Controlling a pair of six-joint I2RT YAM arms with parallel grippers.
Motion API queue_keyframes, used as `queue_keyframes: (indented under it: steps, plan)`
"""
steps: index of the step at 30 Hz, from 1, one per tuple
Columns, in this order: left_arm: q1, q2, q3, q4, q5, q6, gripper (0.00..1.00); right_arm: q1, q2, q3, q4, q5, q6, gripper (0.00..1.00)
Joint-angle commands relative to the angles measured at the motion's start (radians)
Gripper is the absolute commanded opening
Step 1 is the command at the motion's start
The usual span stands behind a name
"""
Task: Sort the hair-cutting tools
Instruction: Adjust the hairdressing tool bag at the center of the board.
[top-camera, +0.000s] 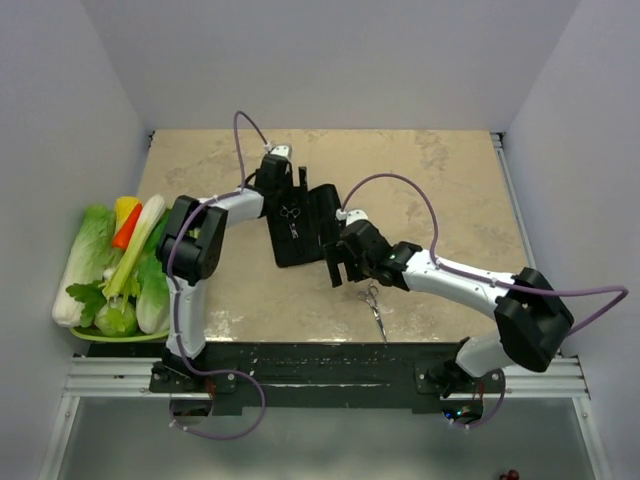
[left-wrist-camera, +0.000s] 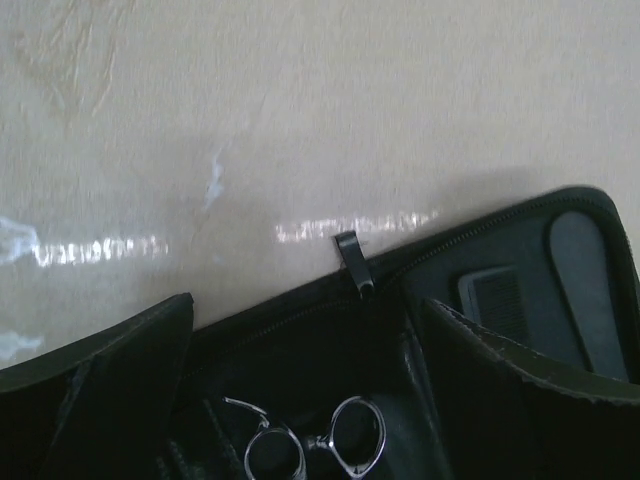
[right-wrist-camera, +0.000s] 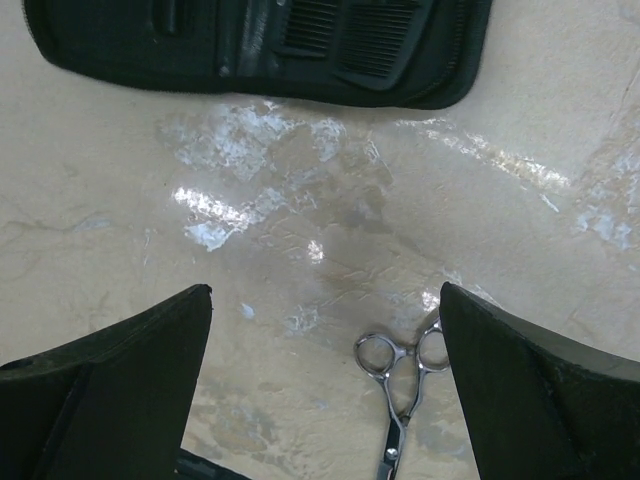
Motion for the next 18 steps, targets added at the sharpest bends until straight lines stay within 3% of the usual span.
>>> queue_keyframes:
  steps: [1, 9, 18]
  plan:
    - [-0.008, -0.107, -0.190, 0.041, 0.019, -0.089, 1.00, 0.002, 0.013, 0.008, 0.087, 0.000, 0.032, 0.99]
    - [-0.039, -0.247, -0.529, 0.185, 0.030, -0.215, 1.00, -0.017, 0.187, 0.034, 0.182, 0.030, 0.045, 0.99]
    - [-0.127, -0.365, -0.857, 0.395, 0.041, -0.335, 1.00, -0.170, 0.172, 0.038, 0.216, -0.023, 0.009, 0.99]
